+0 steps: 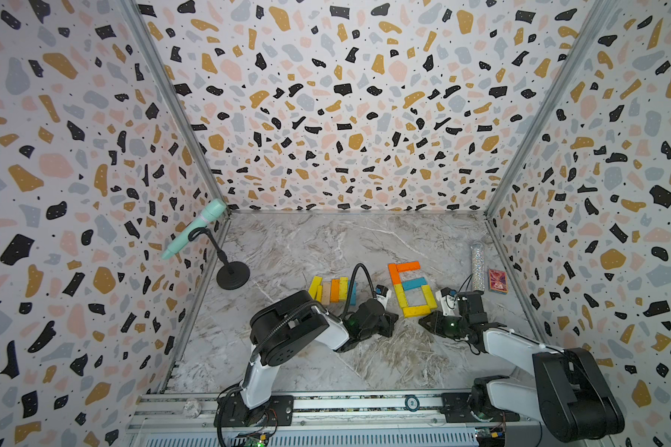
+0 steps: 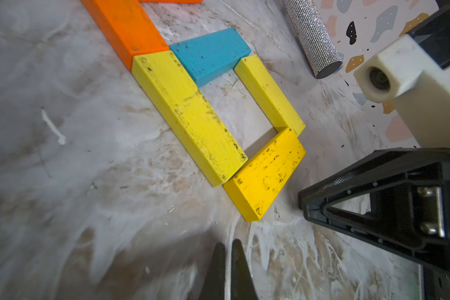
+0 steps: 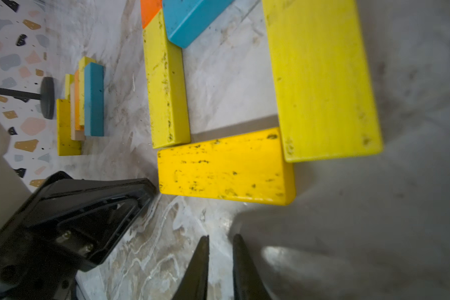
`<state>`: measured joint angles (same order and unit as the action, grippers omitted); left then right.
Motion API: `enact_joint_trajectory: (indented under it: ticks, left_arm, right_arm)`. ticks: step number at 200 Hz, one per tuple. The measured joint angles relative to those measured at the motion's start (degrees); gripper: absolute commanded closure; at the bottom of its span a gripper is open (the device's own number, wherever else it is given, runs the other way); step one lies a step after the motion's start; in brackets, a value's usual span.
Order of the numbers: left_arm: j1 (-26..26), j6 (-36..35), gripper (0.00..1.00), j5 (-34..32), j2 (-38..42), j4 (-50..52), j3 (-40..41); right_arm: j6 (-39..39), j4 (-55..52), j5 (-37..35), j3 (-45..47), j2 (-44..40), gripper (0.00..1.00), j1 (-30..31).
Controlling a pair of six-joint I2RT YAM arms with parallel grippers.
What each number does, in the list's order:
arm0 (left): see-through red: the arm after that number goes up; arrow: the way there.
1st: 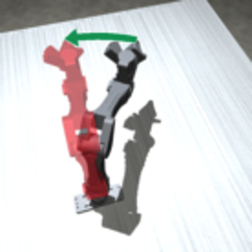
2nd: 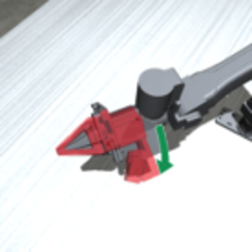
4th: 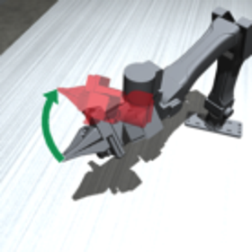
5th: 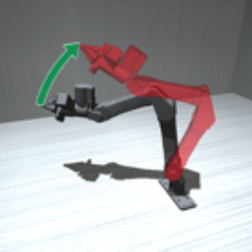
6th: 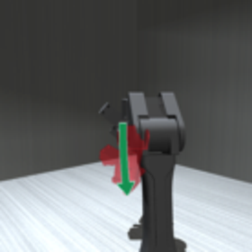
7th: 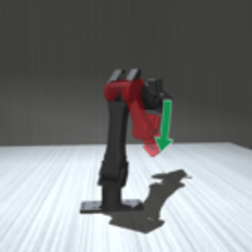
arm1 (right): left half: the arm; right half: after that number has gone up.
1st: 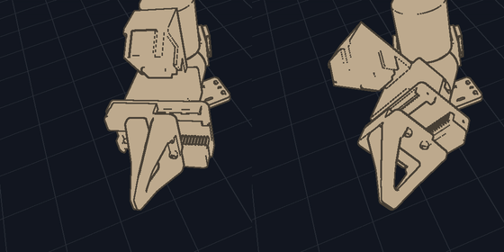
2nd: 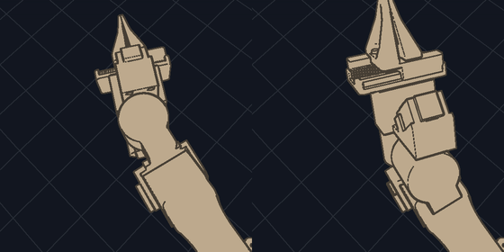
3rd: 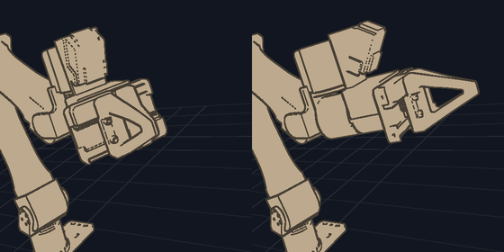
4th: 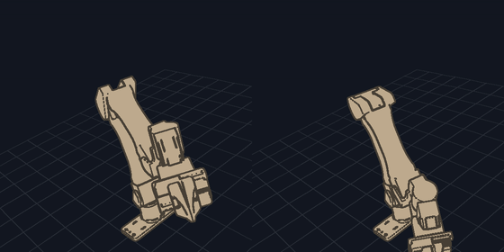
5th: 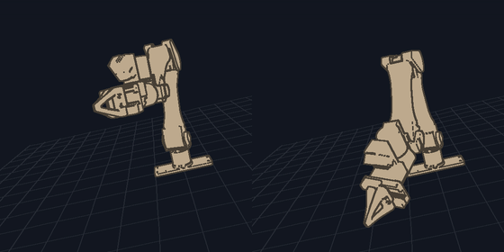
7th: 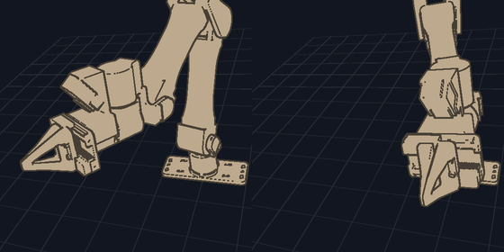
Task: Assemble the number 6 with building blocks
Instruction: Adjust the building block at the center of the board.
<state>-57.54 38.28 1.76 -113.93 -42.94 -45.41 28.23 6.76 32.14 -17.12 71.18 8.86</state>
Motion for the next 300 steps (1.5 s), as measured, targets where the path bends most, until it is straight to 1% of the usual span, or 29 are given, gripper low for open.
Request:
enact_joint_trajectory:
  ticks: [97,229,277,300]
  left_arm:
    - [0.0,0.1,1.0,-0.6,0.0,0.0,0.0]
    - [0.0,0.1,1.0,-0.7,0.0,-0.1,0.0]
    - [0.0,0.1,1.0,-0.7,0.0,-0.1,0.0]
    - [0.0,0.1,1.0,-0.7,0.0,-0.1,0.0]
  right_arm:
    - [0.0,4.0,0.4,-1.4,4.2,0.8,0.5]
    - [-1.1,4.3,0.4,-3.4,6.8,0.8,0.8]
    - [-1.8,3.7,0.1,-4.7,7.7,0.77,0.8]
    - [-2.1,1.7,-0.7,-5.4,7.0,0.76,0.8]
